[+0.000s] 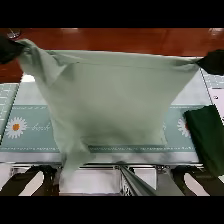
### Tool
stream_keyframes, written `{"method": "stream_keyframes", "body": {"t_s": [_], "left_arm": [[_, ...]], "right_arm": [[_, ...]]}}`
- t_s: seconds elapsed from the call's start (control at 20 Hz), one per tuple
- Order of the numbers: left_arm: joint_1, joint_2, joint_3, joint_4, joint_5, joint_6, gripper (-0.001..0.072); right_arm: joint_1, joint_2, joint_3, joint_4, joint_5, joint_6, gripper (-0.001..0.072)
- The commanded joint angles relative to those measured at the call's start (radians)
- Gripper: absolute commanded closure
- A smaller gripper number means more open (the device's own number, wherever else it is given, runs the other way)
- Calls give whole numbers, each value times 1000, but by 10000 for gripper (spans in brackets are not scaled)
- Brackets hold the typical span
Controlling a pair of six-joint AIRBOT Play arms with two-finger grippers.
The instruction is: Fold the shirts.
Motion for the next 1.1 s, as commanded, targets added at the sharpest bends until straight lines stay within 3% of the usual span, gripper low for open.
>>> {"method": "stream_keyframes", "body": {"t_s": [0.0,0.15,0.4,0.45,0.5,0.55,0.7,0.85,0.95,1.05], "left_arm": [[-108,-211,-22,-15,167,2,683],[-138,-330,-22,-16,259,-35,683],[-141,-433,-23,-71,262,-43,681],[-141,-435,-23,-71,259,-43,649],[-137,-432,-22,-71,242,-42,415],[-125,-431,-13,-67,204,-40,23],[-20,-431,50,-6,-93,-11,6],[117,-406,15,98,-357,4,6],[206,-327,-139,162,-409,3,6],[305,-216,-350,167,-388,12,6]], "right_arm": [[1,-236,4,35,-177,31,695],[1,-422,127,58,-251,80,695],[-15,-673,336,195,-259,123,694],[-27,-702,357,246,-256,122,608],[-44,-717,364,296,-252,121,272],[-68,-720,364,348,-233,99,82],[-189,-686,364,380,-11,35,82],[-318,-603,335,185,302,-43,88],[-374,-475,178,56,319,-63,88],[-427,-299,-90,106,183,-68,89]]}}
